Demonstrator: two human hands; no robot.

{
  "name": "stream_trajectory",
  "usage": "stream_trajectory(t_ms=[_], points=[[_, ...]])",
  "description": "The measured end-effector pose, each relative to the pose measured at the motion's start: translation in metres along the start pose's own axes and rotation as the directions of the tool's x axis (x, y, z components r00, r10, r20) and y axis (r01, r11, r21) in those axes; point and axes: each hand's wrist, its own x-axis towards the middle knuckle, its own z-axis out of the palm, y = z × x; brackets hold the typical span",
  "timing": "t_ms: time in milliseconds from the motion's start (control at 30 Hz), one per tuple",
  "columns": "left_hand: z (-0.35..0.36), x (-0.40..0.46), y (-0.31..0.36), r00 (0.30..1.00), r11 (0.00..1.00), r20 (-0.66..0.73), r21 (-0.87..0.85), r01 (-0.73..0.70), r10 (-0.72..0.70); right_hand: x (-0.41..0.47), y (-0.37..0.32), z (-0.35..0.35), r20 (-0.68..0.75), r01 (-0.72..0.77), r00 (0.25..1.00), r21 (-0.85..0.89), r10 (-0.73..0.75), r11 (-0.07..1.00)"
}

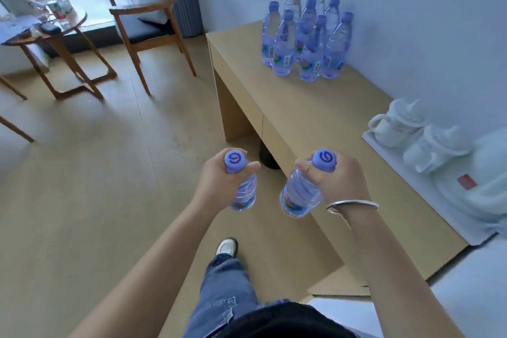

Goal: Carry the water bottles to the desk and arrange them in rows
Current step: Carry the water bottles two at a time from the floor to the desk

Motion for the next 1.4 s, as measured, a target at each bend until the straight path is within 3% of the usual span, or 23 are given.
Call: stream_trajectory(t_ms=[300,567,933,1200,1400], points=[[0.048,0.160,0.054,0.952,0.995,0.296,0.029,-0.090,0.078,0.128,-0.023,-0.004,-0.279,-0.105,0.955,0.002,0.101,0.994],[0.074,0.295,0.094,0.865,0.978,0.486,0.089,-0.189,0.123,0.252,-0.036,0.016,-0.359,-0.184,0.921,-0.062,0.150,0.981],[0.111,0.389,0.107,0.789,0.972,0.603,0.093,-0.218,0.119,0.334,-0.039,0.039,-0.388,-0.273,0.898,-0.124,0.207,0.954],[0.115,0.396,0.096,0.788,0.958,0.590,0.083,-0.274,0.174,0.340,-0.028,0.038,-0.485,-0.345,0.834,-0.089,0.262,0.934],[0.112,0.381,0.081,0.825,0.951,0.512,0.049,-0.306,0.240,0.335,-0.024,0.046,-0.452,-0.392,0.826,-0.033,0.336,0.920]])
